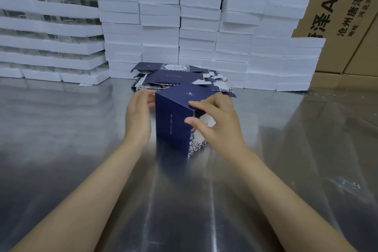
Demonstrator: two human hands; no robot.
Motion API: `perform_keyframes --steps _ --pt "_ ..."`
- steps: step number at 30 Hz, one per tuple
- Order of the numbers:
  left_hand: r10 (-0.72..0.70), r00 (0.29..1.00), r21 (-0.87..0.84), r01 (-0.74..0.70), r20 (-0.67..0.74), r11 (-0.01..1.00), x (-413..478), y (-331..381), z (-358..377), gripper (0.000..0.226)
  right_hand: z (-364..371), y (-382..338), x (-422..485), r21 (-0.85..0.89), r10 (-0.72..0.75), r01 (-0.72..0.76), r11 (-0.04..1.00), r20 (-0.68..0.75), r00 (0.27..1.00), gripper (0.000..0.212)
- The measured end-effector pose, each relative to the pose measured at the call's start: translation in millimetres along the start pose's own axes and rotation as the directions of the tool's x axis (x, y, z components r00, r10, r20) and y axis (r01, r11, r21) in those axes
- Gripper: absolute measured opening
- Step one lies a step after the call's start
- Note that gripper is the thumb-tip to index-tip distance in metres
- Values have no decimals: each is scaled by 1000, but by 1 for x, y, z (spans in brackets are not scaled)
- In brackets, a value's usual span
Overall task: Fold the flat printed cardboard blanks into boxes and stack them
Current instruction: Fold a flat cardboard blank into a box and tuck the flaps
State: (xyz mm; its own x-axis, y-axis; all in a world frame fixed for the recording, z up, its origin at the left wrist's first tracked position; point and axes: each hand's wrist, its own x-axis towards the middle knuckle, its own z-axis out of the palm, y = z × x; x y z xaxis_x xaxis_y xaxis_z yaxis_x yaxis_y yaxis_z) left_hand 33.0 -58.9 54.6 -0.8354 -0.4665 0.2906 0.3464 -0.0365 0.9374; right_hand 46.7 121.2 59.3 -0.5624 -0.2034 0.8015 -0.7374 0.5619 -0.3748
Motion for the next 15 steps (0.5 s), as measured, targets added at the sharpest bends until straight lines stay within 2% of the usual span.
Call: perform_keyframes --steps 3,5,6,7,8,9,10,12,15 --pt "-65 977 68 52 204 996 -17 -2 18 65 6 -13 -1 60 -112 111 992 2 994 38" --pt "-141 955 -3 147 262 989 -23 -1 24 82 3 -15 0 140 -82 74 987 50 995 35" --pt "-153 954 -18 163 257 987 -22 0 24 81 2 -15 1 162 -59 48 986 65 996 28" --pt "-143 957 -28 155 251 987 -20 1 22 71 1 -14 1 167 -49 36 985 71 996 21" --pt "-121 958 -45 137 261 990 -18 3 20 52 1 -13 2 145 -49 39 989 72 996 16" --pt "-104 956 -47 121 276 992 -17 5 19 31 1 -12 4 90 -59 53 995 69 996 15" --pt "-75 952 -40 91 297 995 -16 7 17 21 2 -12 6 19 -77 76 997 64 995 15" --pt "-26 936 -23 37 352 999 -14 9 15 19 1 -10 9 -74 -105 108 991 51 993 15" --pt "-14 915 11 11 403 1000 -12 12 11 11 -7 1 11 -102 -105 105 989 4 994 14"
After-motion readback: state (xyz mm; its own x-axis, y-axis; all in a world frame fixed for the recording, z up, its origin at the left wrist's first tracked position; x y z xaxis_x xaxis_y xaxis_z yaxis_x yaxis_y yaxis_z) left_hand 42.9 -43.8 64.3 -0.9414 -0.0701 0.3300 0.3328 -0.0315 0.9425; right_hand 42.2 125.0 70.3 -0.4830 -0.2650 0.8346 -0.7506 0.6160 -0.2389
